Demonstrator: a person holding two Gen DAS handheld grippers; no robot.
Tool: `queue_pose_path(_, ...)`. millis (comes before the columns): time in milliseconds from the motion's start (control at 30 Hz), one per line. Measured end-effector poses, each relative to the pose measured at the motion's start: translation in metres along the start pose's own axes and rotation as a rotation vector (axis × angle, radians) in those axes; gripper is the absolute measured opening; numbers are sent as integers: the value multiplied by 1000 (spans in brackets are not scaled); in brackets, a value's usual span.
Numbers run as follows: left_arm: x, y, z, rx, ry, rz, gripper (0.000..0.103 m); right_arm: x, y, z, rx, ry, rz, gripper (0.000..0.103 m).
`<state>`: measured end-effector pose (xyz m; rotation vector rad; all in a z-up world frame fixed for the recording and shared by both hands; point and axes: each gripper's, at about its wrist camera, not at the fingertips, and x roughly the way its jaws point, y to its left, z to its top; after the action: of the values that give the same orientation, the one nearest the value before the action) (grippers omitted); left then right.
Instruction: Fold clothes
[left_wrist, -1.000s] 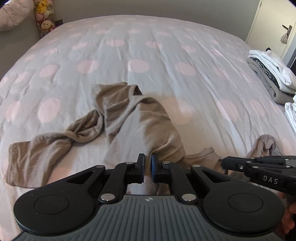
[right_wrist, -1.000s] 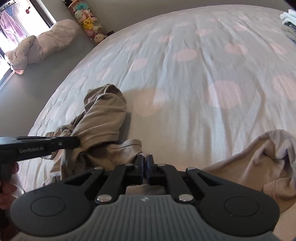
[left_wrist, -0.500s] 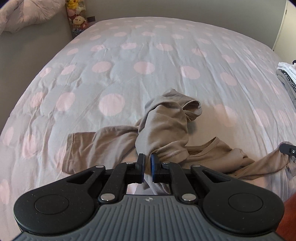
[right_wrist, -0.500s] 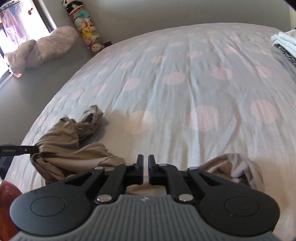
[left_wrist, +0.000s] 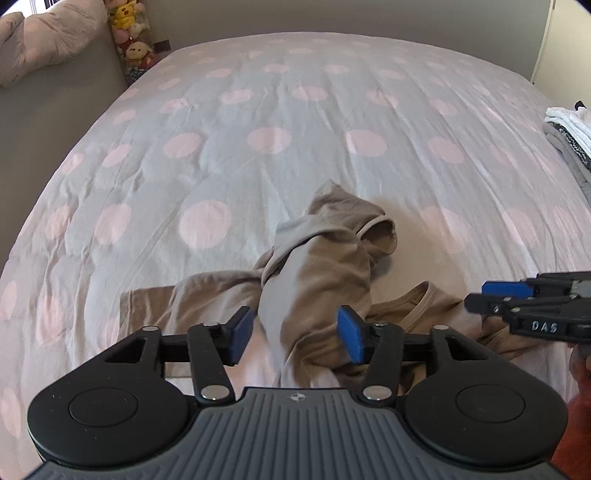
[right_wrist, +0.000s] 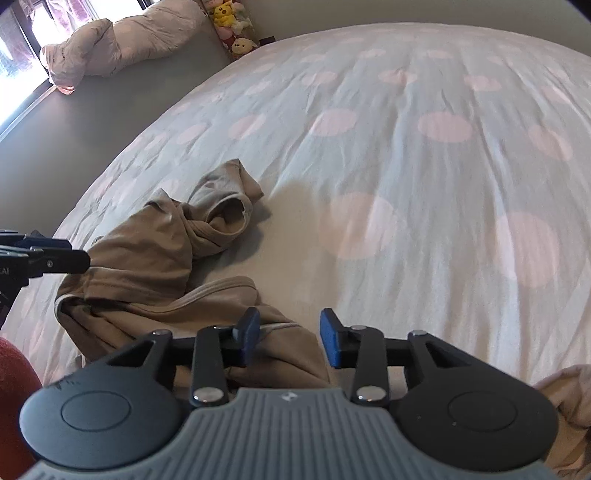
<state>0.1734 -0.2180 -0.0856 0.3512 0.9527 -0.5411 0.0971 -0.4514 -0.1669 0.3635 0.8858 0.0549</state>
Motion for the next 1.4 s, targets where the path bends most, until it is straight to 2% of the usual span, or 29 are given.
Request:
queue_pose_path(67,10,-4,6,14,6,17,50,6,-3,-5,21,24,4,41)
queue_pose_path(100,15,-4,8,12,11,20,45,9,-4,-7,34,35,16,41)
queue_pose_path(133,20,-4,9,4,17,18,22,8,-4,-8,36,37,27,33)
queue_pose_path(167,25,-3,10,-4,24,16,4,8,-4,-10,38,39,38,16)
queue_pose_path(200,27,-2,11,-10,21,15,4,8,-4,-12,40,41,49,10)
queue_pose_path(267,24,-1,11,-21,3,13,3,0,-2,-12,31,7,40,5)
queue_pose_path(400,7,2,13,-27,-36,0,2,-27,-7,-8,42,-76,-30,4)
queue_pose_path(600,-27,5,20,-36,-99,-25,2,-94,-30,2,68,-240,-188,4)
queue_pose_path(733,-38,-2,18,17,-82,-5,2,-132,-48,4,73,-287,-267,4)
queue_pose_path(867,-34,0,5,47,1,12,2,-140,-55,-10,75,-233,-293,4)
queue_pose_path(967,-26,1,-11,90,109,27,2,-130,-51,-25,63,-148,-283,4)
queue_pose_path(1067,-22,4,-26,130,171,90,1,-115,-46,-38,32,-49,-268,4)
queue_pose_path(1133,-26,8,-31,140,170,111,1,-112,-44,-40,12,-30,-265,4)
queue_pose_path(1233,-35,12,-30,123,149,73,2,-110,-41,-41,-6,-29,-264,4)
queue_pose_path(1300,-41,7,-26,146,115,62,3,-109,-41,-43,-2,-29,-258,4)
queue_pose_path(1400,-40,-4,-18,180,81,28,14,-108,-44,-46,17,-30,-240,4)
